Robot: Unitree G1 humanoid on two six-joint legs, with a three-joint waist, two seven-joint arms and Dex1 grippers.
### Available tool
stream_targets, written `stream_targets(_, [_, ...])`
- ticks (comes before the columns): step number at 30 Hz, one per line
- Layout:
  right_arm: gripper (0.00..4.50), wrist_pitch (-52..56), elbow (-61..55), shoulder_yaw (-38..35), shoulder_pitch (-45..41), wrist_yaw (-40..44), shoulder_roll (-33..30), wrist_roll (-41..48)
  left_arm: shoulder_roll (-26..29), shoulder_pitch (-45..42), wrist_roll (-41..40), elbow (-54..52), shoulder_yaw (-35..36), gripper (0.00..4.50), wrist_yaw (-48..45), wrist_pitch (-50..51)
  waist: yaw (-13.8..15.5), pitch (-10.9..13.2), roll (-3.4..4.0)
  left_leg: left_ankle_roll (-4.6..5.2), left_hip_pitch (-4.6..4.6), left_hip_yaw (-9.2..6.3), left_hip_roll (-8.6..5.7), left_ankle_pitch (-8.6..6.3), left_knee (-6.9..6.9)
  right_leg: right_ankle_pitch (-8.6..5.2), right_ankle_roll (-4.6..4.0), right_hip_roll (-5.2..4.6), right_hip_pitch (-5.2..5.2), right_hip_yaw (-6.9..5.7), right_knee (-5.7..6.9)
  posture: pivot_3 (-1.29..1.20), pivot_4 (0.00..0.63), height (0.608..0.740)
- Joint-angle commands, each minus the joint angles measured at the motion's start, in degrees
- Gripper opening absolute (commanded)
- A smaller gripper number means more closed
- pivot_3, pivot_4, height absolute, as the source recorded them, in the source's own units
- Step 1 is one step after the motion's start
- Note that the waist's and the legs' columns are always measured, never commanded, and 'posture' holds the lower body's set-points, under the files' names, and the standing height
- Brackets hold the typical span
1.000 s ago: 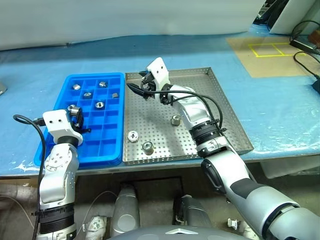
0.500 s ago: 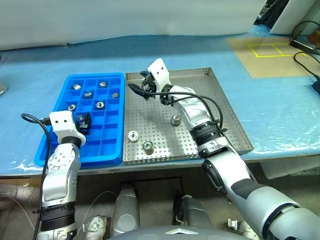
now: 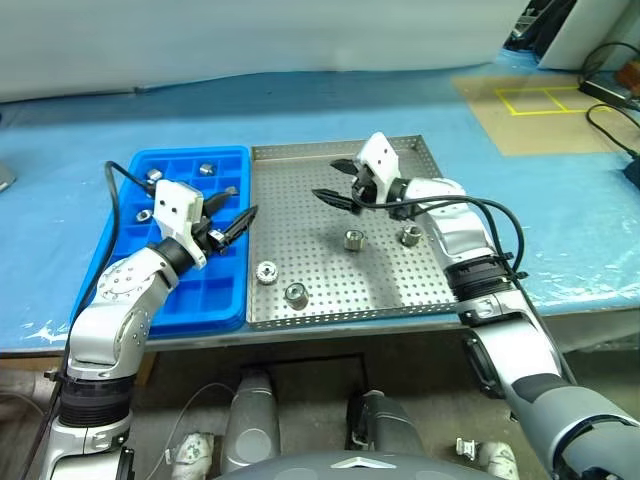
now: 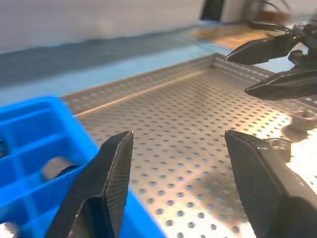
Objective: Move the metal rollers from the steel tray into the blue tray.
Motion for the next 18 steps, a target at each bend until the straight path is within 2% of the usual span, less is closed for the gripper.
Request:
stream_targets(1, [3.57,2.4,-6.6,-0.5,2.7,-0.7,-1.6,0.7,-1.2,-5.1,0.4,4.4,-2.1,3.1,-2.6,-2.1,-0.5,0.0,0.01,0.0,0.11,0.06,0.0,0.0,-0.01,0.02,-0.02,0.0,0.05,0.05,0.0,0.02,0.15,0.74])
stream_targets(5, [3.57,5.1,-10.2,-0.6,6.4,-3.6,-1.4,0.6,-3.2,-7.8,1.3,8.3,-5.1,3.1,-5.4,-3.4,-1.8,0.0,0.01,0.02,0.67,0.18,-0.05,-0.01,-0.12,0.02,-0.02,-0.02,0.49,0.15,-0.08,-0.02,0.15,0.74])
stream_targets(9, [3.57,6.3,-11.3,-0.1,8.1,-5.6,-1.3,-0.1,-2.4,-8.6,4.2,10.8,-9.2,3.1,-9.3,-5.3,-3.0,0.0,0.01,0.03,0.76,0.22,-0.04,-0.02,-0.18,0.02,-0.02,-0.01,0.53,0.18,-0.1,-0.04,0.15,0.74])
stream_targets(18, [3.57,9.1,-15.7,-5.1,10.2,-7.9,-5.9,1.7,-6.7,-18.9,10.8,29.0,-15.3,3.1,-15.4,-12.5,-3.0,0.0,0.02,0.15,0.87,0.23,-0.16,-0.09,-0.15,0.04,-0.01,-0.1,0.73,0.22,-0.17,-0.12,0.15,0.74])
